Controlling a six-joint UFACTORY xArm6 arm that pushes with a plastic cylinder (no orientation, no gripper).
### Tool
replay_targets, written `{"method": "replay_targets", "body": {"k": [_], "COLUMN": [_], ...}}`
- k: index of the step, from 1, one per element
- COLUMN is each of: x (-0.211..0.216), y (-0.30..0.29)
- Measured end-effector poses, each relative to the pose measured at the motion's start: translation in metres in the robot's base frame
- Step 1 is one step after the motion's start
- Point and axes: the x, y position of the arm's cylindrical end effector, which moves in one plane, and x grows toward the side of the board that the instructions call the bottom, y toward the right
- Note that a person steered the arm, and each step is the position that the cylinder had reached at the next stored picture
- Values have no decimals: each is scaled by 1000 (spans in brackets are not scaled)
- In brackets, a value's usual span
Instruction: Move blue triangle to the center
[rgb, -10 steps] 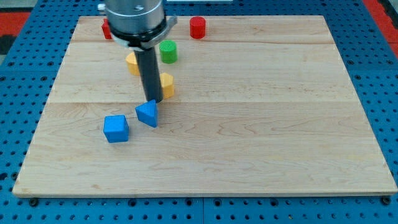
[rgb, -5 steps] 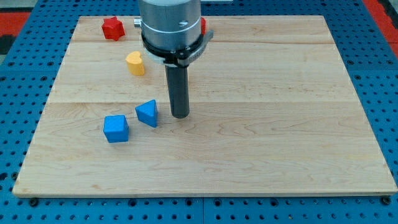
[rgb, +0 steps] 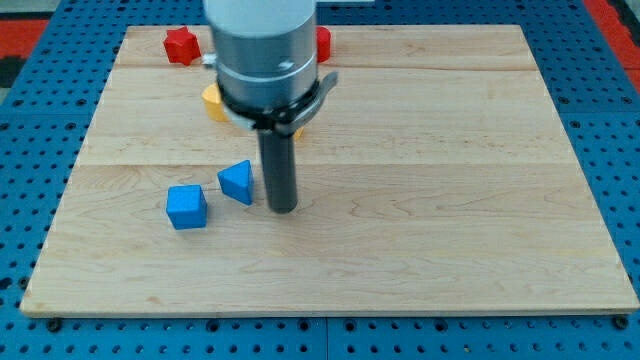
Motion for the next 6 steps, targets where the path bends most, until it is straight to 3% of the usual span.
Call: {"method": "replay_targets", "body": {"k": [1,2,4,5,6], "x": [1,-25,-32,-29,-53], "y": [-66,-93,26,35,54]}}
